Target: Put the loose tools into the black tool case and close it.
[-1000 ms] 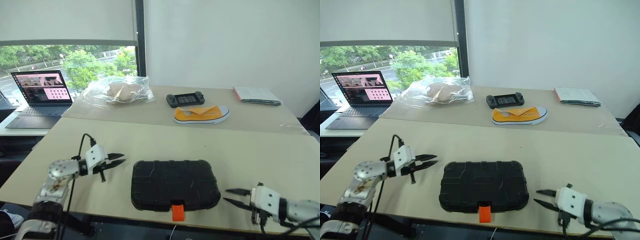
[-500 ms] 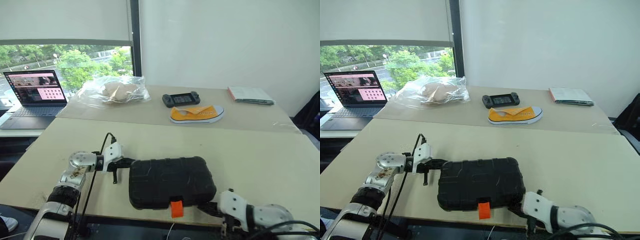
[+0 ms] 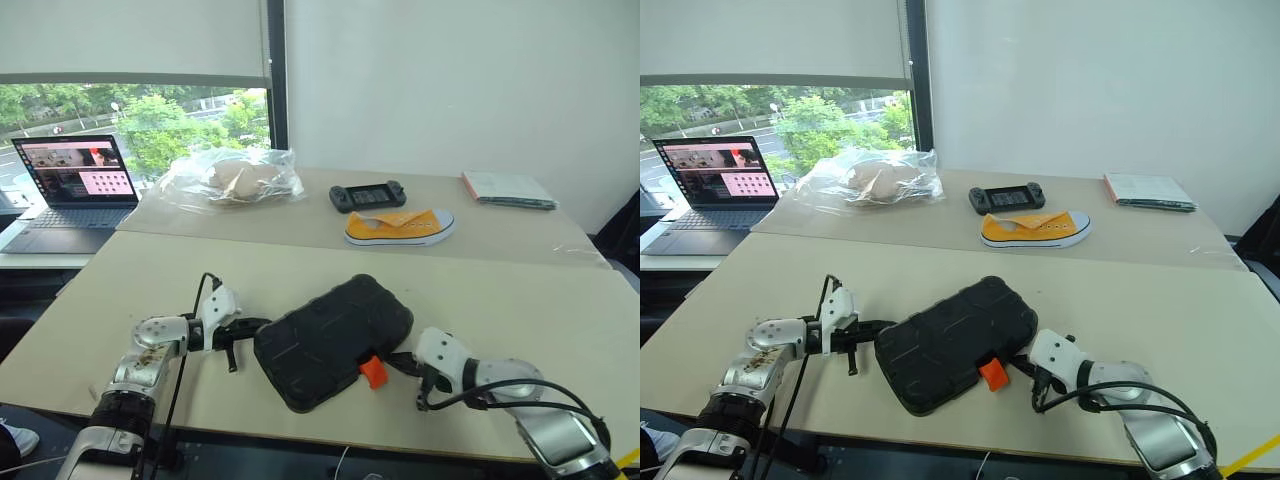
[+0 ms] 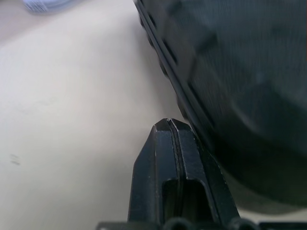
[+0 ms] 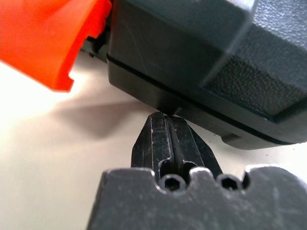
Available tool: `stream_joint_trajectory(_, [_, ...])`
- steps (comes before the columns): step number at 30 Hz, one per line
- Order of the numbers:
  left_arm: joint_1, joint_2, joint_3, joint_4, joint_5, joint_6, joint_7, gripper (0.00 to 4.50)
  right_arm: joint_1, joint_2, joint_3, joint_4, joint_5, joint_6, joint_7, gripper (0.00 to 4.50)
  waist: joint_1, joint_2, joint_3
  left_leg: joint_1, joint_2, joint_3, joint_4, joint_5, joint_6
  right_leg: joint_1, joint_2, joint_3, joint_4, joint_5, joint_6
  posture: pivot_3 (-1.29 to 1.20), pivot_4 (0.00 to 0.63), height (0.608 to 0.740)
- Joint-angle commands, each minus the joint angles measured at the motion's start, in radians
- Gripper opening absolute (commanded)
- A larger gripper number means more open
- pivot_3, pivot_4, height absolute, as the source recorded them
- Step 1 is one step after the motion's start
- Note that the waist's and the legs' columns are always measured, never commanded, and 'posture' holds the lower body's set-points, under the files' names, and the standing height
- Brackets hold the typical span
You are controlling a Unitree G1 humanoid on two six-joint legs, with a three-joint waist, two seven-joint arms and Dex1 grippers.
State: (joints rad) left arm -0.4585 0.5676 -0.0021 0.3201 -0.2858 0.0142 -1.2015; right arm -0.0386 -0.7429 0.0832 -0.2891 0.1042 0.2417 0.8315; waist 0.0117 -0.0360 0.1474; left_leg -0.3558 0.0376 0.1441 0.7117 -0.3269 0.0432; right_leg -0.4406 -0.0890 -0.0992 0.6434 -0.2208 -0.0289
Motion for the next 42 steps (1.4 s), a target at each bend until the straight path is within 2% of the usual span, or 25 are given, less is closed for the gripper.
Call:
stream_joint_trajectory(1, [-0.061,0.003,0.008,-0.084,-0.062,0.067,-0.025,0.00,0.101,-0.046,-0.087,-0.114,0.074,0.047,0.042,0.04,0.005,0.000,0.000,0.000,0.000,0.000,0.000,0.000,0.000,0.000,0.000,0.000,0.000,0.000,0.000,0.00,0.150,0.740])
stream_joint_trajectory(5, [-0.131,-0.018,-0.050,-0.125,-0.061,0.131,-0.056,0.00,0.269,-0.061,-0.133,-0.281,0.166,0.130,0.061,0.04,0.009,0.000,0.000,-0.001,-0.002,-0.002,0.000,0.000,0.001,0.002,-0.001,-0.002,-0.001,-0.001,0.001,0.00,0.150,0.740])
stream_joint_trajectory(9, [-0.185,-0.061,-0.175,-0.074,0.051,0.113,-0.051,0.00,0.335,0.007,-0.083,-0.389,0.165,0.184,-0.027,0.04,0.002,0.000,0.000,0.002,-0.003,-0.003,0.001,0.000,0.001,0.004,0.000,0.000,-0.001,-0.001,0.002,0.00,0.150,0.740])
stream_joint_trajectory(13, [-0.202,-0.080,-0.227,-0.023,0.110,0.076,-0.047,0.00,0.295,0.039,-0.038,-0.374,0.124,0.199,-0.073,0.04,-0.008,0.000,0.000,0.003,-0.003,-0.002,0.001,0.000,0.000,0.004,0.000,0.003,0.000,-0.005,0.010,0.00,0.150,0.740])
stream_joint_trajectory(20, [-0.210,-0.104,-0.276,0.022,0.172,0.046,-0.040,0.00,0.204,0.057,0.005,-0.334,0.100,0.196,-0.094,0.04,0.001,0.003,-0.002,0.004,-0.004,-0.003,0.002,0.000,0.001,0.004,-0.001,0.003,0.002,-0.004,0.009,0.00,0.150,0.740])
stream_joint_trajectory(23, [-0.202,-0.108,-0.280,0.026,0.177,0.040,-0.035,0.00,0.165,0.049,0.016,-0.321,0.099,0.201,-0.086,0.04,0.001,0.004,-0.003,0.004,-0.004,-0.003,0.003,-0.001,0.002,0.004,-0.001,0.003,0.002,0.000,0.002,0.00,0.150,0.740])
stream_joint_trajectory(42, [-0.184,-0.128,-0.302,0.079,0.200,0.000,-0.024,0.00,-0.100,0.050,0.160,-0.198,0.053,0.359,-0.059,0.04,0.000,0.010,-0.007,0.004,-0.004,-0.003,0.004,-0.002,0.004,0.005,-0.002,0.003,0.002,0.000,0.004,0.00,0.150,0.740])
